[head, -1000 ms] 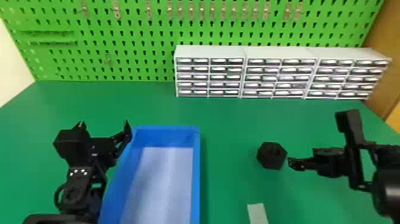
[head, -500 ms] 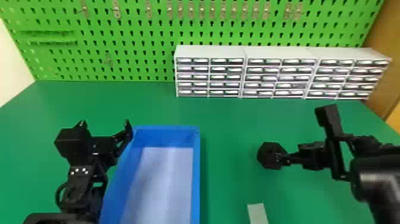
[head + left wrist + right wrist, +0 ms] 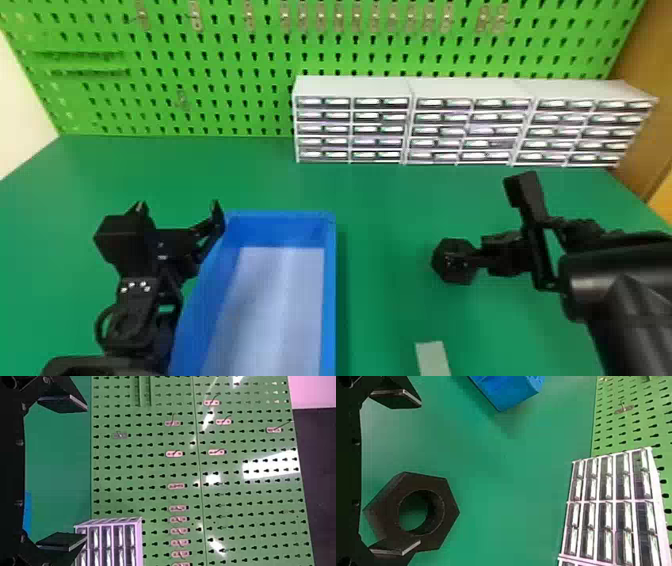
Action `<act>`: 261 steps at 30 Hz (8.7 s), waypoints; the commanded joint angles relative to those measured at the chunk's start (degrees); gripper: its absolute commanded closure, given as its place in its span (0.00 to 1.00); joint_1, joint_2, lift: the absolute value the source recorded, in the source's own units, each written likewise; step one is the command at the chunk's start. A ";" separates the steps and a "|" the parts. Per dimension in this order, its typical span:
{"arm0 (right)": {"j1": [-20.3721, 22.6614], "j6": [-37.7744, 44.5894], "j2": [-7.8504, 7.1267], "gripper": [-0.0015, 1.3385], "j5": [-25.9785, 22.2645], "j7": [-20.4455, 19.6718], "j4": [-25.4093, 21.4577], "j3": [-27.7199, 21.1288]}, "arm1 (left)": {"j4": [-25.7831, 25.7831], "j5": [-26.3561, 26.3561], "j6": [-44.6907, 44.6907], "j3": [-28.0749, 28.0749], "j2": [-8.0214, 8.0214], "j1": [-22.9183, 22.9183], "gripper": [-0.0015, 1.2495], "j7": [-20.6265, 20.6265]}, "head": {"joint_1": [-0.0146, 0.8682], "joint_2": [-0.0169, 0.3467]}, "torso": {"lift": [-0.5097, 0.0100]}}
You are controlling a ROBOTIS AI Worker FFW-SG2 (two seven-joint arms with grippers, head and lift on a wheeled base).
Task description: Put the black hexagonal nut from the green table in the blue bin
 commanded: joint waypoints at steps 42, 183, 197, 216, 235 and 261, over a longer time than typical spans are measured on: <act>-7.40 -7.38 -1.29 0.07 -0.99 -0.09 18.24 7.14 | 1.04 0.09 -0.70 -0.87 -0.15 -1.38 0.12 0.00 | 0.76 0.20 | 0.80; 8.25 -9.32 -1.02 0.74 -34.92 -26.10 -20.52 -3.58 | 2.80 0.53 -2.46 -2.45 -0.15 -1.82 0.12 0.00 | 0.76 0.20 | 0.80; 7.45 -4.57 -3.40 0.74 -40.63 -26.10 -22.10 4.06 | 2.88 0.53 -2.46 -2.27 -0.15 -1.82 0.12 0.00 | 0.76 0.20 | 0.80; 1.83 -1.49 -6.03 0.74 -46.87 -26.10 -19.55 19.00 | 2.80 0.53 -2.55 -1.83 -0.15 -1.90 0.12 0.00 | 0.76 0.20 | 0.80; -5.38 -3.34 -6.21 0.74 -52.41 -25.58 -13.84 31.13 | 2.80 0.53 -3.08 -1.22 -0.15 -2.43 0.12 0.00 | 0.76 0.20 | 0.80; -6.43 -4.13 -6.47 0.53 -56.01 -25.58 -11.73 35.26 | 2.80 0.79 -3.43 -0.78 -0.15 -2.43 0.12 0.00 | 0.76 0.20 | 0.80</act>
